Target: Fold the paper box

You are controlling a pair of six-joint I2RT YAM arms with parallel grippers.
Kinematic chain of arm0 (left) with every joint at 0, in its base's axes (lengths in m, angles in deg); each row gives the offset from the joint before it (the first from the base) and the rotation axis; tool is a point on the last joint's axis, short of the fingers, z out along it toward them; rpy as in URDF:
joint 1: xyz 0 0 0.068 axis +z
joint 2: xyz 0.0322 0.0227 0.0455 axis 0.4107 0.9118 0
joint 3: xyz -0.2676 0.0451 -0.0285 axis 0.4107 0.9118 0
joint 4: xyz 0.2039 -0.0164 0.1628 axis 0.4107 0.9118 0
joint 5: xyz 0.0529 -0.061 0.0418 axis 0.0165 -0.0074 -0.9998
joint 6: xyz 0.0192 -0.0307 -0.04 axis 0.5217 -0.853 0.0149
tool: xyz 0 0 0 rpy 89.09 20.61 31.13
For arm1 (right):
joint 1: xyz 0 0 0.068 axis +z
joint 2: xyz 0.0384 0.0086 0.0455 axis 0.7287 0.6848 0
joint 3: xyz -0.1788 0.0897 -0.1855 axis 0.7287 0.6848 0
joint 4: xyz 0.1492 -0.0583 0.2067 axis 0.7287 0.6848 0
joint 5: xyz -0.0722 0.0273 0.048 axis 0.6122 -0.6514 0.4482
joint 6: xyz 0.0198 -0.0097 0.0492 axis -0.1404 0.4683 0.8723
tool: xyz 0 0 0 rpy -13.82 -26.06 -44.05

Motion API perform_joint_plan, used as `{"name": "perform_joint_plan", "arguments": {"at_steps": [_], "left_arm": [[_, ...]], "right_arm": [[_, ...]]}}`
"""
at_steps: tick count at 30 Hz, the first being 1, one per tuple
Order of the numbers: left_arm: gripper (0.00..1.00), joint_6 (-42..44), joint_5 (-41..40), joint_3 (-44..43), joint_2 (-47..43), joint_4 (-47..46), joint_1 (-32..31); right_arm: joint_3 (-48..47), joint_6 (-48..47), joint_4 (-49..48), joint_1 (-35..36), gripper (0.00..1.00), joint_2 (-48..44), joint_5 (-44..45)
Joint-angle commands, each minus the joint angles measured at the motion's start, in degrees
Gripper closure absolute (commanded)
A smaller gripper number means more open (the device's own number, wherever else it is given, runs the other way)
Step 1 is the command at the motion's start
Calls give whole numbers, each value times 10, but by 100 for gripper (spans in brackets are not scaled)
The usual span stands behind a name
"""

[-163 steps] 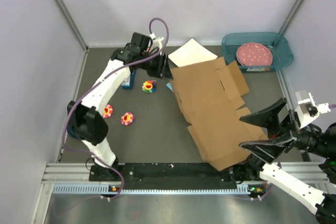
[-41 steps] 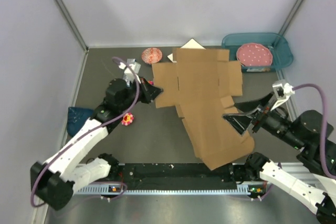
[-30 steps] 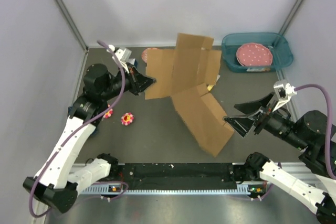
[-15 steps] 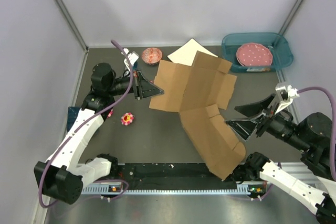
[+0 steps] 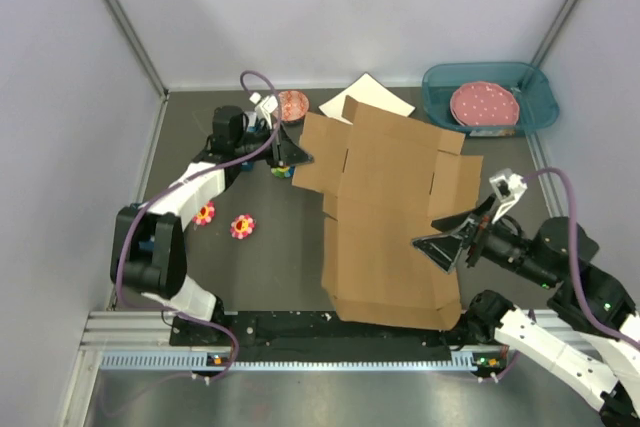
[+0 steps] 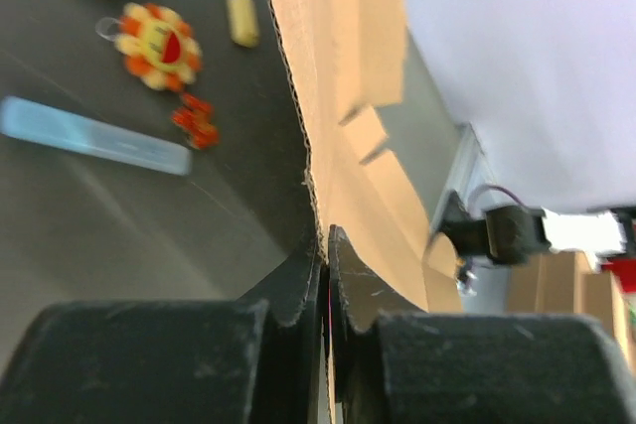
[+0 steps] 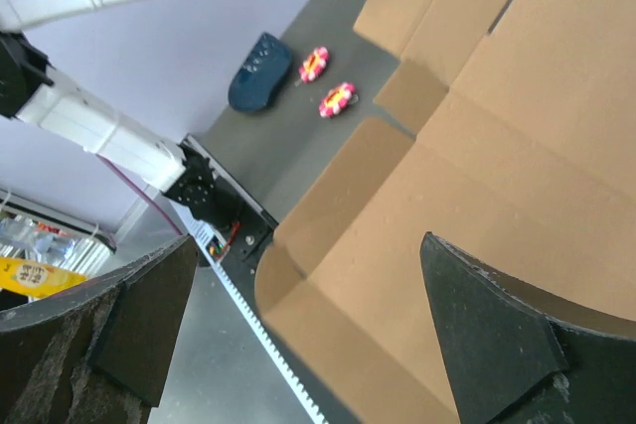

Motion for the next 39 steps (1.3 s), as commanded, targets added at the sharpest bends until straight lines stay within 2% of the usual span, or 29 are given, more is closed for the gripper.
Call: {"name": "perform_joint_plan", "arguments": {"at_steps": [1,3,7,16,21,24,27,28,31,32,33,35,36,39], "left_arm": [[91,93,-97,-74,27,5,0],[84,128,-141,-96,48,35,-1],[73,146,-207,-122,75,86,-1],[70,93,-354,-81,28,141,1],[67,-3,-417,45,-59,78,-8],[64,-48,-469,126,-128,38,-41],[59,-70,-554,173,-199,33,-109],[57,-73,-586,179,-229,37,-152],[33,-100,-675,207,-269,40,-196],[26,-140,-706,226,-275,37,-196],[24,-144,-724,233,-277,33,-182],[24,-150,-715,246,-273,18,-155],[24,-149,-699,250,-267,-10,-124],[25,-126,-643,216,-216,-20,-91]], "right_arm": [[64,38,-17,-2,6,-5,6],[100,63,-39,-2,7,-8,11],[190,95,-86,-1,9,-2,23],[205,91,-113,-2,9,26,45],[193,88,-117,-1,9,56,73],[178,84,-118,-1,8,76,114],[151,75,-120,-1,6,108,186],[142,74,-120,-1,5,120,199],[96,69,-120,-2,5,191,226],[83,70,-120,-2,5,209,236],[63,75,-120,-2,5,225,262],[49,76,-134,-2,7,274,274],[42,76,-144,-3,9,288,264],[34,76,-177,-2,9,327,205]]}}
